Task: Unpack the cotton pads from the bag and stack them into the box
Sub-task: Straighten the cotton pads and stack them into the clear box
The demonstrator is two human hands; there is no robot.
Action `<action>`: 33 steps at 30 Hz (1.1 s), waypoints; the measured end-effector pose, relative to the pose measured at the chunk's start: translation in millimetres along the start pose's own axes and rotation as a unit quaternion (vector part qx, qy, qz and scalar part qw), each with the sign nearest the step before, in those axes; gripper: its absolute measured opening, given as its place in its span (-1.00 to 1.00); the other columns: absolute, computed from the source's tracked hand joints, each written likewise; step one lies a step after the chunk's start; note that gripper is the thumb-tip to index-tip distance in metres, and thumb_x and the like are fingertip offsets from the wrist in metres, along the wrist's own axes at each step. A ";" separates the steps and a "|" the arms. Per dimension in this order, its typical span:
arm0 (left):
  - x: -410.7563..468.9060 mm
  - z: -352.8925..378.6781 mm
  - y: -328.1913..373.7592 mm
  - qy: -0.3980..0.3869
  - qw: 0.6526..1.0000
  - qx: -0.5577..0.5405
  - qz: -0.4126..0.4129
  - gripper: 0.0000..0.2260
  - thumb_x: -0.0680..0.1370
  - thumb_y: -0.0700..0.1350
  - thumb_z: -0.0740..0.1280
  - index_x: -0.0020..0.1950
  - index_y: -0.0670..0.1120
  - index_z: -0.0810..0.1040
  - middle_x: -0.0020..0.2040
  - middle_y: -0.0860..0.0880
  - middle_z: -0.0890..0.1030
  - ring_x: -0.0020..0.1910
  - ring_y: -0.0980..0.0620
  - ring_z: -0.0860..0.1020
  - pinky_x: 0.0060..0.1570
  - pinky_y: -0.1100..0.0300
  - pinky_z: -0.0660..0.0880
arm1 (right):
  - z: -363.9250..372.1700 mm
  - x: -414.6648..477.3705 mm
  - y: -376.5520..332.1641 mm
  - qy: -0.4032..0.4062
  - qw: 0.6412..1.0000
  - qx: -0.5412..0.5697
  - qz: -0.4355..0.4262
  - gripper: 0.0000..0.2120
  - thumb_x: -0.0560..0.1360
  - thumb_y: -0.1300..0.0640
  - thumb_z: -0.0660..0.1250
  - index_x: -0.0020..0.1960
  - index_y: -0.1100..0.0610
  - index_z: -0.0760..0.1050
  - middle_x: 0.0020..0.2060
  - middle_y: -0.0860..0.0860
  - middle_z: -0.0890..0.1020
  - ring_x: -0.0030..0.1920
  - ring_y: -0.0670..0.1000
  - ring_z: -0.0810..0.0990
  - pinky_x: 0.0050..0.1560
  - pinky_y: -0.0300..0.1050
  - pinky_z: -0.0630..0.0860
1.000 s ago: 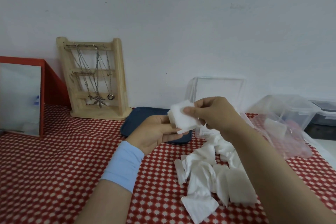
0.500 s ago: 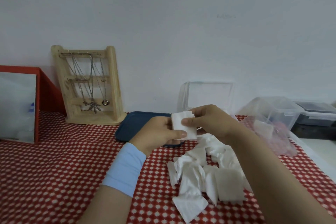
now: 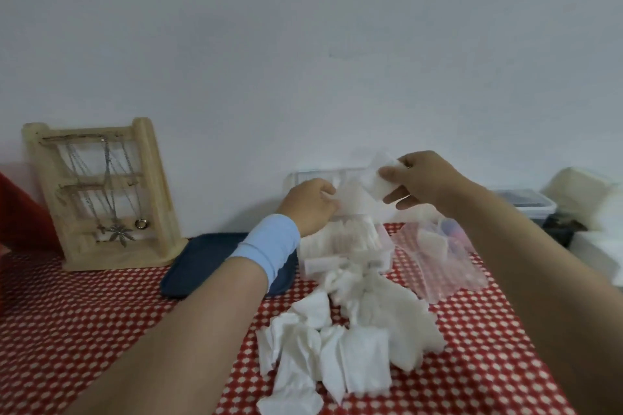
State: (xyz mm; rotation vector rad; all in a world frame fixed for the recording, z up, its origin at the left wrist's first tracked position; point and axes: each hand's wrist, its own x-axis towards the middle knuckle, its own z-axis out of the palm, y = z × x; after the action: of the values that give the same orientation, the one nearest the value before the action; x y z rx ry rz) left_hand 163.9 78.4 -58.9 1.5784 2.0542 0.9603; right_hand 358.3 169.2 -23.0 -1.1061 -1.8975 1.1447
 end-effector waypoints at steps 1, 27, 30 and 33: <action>7.0 8.7 5.5 -0.022 0.999 0.041 0.017 -0.69 0.64 -0.07 0.28 0.39 -0.02 0.52 0.27 -0.02 0.57 0.17 -0.01 0.56 0.21 0.17 0.47 | -3.8 2.8 6.0 0.012 1.000 0.009 0.007 -0.85 0.58 0.16 0.40 -0.01 0.27 0.59 -0.18 0.21 0.73 -0.17 0.17 0.74 -0.28 -0.09 0.69; 58.9 64.1 -1.2 -0.103 0.889 0.444 0.039 -0.70 0.54 0.13 0.31 0.26 0.17 0.59 0.26 -0.05 0.44 0.29 -0.09 0.41 0.08 0.10 0.39 | 35.3 31.5 68.0 -0.011 0.975 -0.211 0.076 -0.72 0.62 -0.03 0.20 0.02 0.21 0.42 -0.32 0.09 0.62 -0.54 0.05 0.60 -0.43 -0.15 0.38; 57.7 61.3 -8.6 -0.102 0.902 0.419 0.030 -0.68 0.52 0.15 0.31 0.26 0.19 0.60 0.27 -0.05 0.43 0.29 -0.09 0.42 0.20 0.08 0.43 | 42.2 37.5 65.4 0.026 0.974 -0.222 0.046 -0.74 0.57 -0.02 0.28 -0.17 0.15 0.45 -0.37 0.04 0.60 -0.43 0.08 0.62 -0.43 -0.18 0.34; 57.0 65.1 -11.9 -0.095 0.917 0.385 0.035 -0.66 0.52 0.12 0.33 0.29 0.18 0.60 0.29 -0.06 0.44 0.32 -0.10 0.41 0.25 0.07 0.39 | 46.2 43.6 60.0 0.052 0.962 -0.265 0.035 -0.71 0.47 0.03 0.39 -0.33 0.15 0.41 -0.45 0.01 0.54 -0.43 0.02 0.51 -0.45 -0.21 0.32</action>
State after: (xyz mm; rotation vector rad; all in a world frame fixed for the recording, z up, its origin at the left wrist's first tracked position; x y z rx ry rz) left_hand 181.4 149.6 -106.5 2.0082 2.3785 -0.0479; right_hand 320.3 207.5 -91.7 -1.4919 -2.1547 0.6030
